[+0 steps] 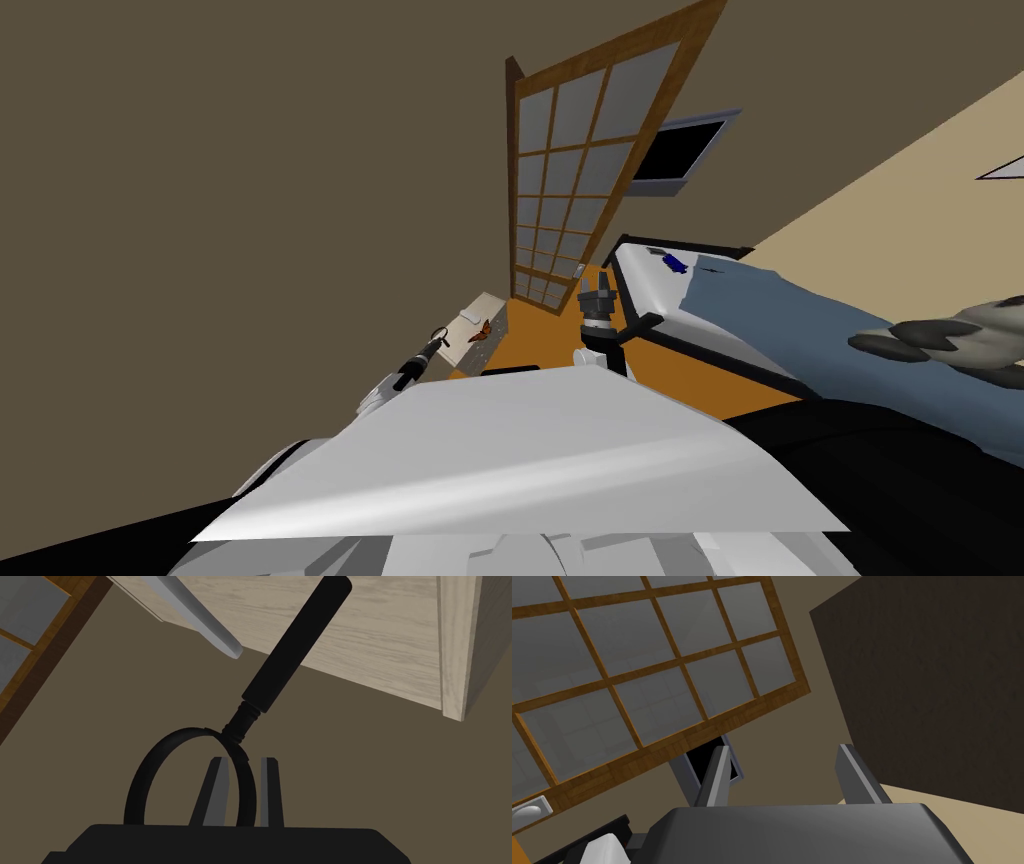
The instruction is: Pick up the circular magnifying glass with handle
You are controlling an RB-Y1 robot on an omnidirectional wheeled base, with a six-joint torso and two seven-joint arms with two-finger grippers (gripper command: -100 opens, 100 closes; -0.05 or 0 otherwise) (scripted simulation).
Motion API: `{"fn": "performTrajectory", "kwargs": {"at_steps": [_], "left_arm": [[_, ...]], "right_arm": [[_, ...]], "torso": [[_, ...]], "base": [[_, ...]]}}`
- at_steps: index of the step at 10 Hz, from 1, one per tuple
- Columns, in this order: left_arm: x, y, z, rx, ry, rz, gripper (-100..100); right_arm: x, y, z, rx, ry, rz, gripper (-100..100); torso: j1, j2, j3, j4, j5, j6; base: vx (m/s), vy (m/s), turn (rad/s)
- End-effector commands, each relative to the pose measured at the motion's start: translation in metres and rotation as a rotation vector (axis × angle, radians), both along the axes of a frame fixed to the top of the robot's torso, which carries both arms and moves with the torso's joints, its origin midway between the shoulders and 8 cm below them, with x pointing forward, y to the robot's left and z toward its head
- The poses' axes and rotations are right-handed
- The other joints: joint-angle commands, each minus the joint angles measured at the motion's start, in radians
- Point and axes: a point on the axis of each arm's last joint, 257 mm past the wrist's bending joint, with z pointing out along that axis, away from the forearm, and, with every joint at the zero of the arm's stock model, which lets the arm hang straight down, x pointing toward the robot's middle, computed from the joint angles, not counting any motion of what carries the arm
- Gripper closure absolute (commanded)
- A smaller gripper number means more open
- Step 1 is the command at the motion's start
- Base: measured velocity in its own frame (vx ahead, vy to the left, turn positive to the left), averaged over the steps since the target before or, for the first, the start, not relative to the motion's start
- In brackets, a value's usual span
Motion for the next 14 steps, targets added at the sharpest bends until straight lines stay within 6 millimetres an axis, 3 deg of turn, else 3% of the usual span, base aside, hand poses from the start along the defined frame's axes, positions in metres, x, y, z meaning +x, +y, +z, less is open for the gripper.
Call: {"fn": "performTrajectory", "kwargs": {"at_steps": [1, 3, 4, 5, 7, 9, 10, 13, 14], "left_arm": [[-0.014, 0.025, 0.001, -0.004, -0.001, 0.044, 100], [-0.034, 0.059, 0.003, -0.002, -0.003, 0.104, 100], [-0.034, 0.059, 0.003, -0.002, -0.003, 0.104, 100], [-0.045, 0.077, 0.006, 0.001, -0.006, 0.135, 100], [-0.046, 0.077, 0.005, 0.001, -0.003, 0.137, 100], [-0.066, 0.111, 0.013, 0.009, -0.015, 0.197, 100], [-0.059, 0.107, 0.018, 0.008, -0.032, 0.186, 100], [-0.064, 0.11, 0.014, 0.008, -0.019, 0.194, 100], [-0.065, 0.11, 0.013, 0.008, -0.018, 0.194, 0]], "right_arm": [[0.0, 0.0, 0.0, 0.0, 0.0, 0.0, 0], [0.0, 0.0, 0.0, 0.0, 0.0, 0.0, 0], [0.0, 0.0, 0.0, 0.0, 0.0, 0.0, 0], [0.0, 0.0, 0.0, 0.0, 0.0, 0.0, 0], [0.0, 0.0, 0.0, 0.0, 0.0, 0.0, 0], [0.0, 0.0, 0.0, 0.0, 0.0, 0.0, 0], [0.0, 0.0, 0.0, 0.0, 0.0, 0.0, 0], [0.0, 0.0, 0.0, 0.0, 0.0, 0.0, 0], [0.0, 0.0, 0.0, 0.0, 0.0, 0.0, 0]], "torso": [[0.0, 0.0, 0.0, 0.0, 0.0, 0.0], [-0.004, 0.001, 0.001, 0.001, 0.0, 0.001], [-0.004, 0.001, 0.001, 0.001, -0.001, 0.001], [-0.002, 0.0, 0.001, 0.001, 0.0, 0.0], [-0.001, 0.0, 0.0, 0.001, 0.0, 0.0], [0.0, -0.001, 0.0, 0.001, 0.0, 0.001], [-0.002, 0.0, 0.001, 0.002, 0.0, 0.002], [0.001, -0.001, 0.0, 0.001, 0.0, 0.0], [0.001, -0.002, 0.0, 0.001, 0.0, 0.0]], "base": [[-0.064, -0.056, -0.319], [-0.06, -0.069, -0.299], [-0.039, -0.041, -0.069], [-0.042, -0.044, -0.174], [-0.016, -0.017, -0.047], [-0.023, -0.039, -0.244], [-0.037, -0.042, -0.12], [-0.008, -0.005, 0.014], [0.0, 0.0, 0.0]]}}
